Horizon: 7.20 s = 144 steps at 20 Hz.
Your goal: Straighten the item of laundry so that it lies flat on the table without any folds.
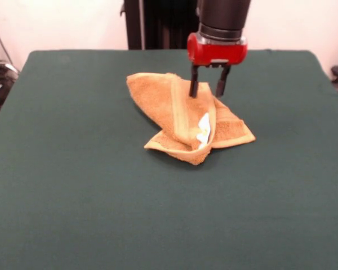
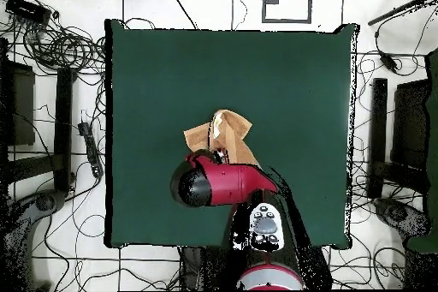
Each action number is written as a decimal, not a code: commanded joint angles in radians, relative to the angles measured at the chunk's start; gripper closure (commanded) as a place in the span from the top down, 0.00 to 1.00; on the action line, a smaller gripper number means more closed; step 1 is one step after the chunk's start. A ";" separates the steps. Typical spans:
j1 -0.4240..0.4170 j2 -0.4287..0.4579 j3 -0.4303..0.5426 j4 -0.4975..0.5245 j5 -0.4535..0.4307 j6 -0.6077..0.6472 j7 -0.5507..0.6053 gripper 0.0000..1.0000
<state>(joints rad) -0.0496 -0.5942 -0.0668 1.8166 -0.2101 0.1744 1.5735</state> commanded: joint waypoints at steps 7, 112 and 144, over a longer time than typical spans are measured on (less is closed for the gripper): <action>0.075 0.021 0.017 0.108 0.018 -0.123 0.225 1.00; -0.038 0.062 0.001 0.002 0.016 -0.150 0.055 1.00; -0.019 0.030 0.036 -0.034 0.077 -0.026 0.211 1.00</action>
<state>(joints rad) -0.1197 -0.6518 -0.0978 1.8367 -0.2020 0.1547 1.5737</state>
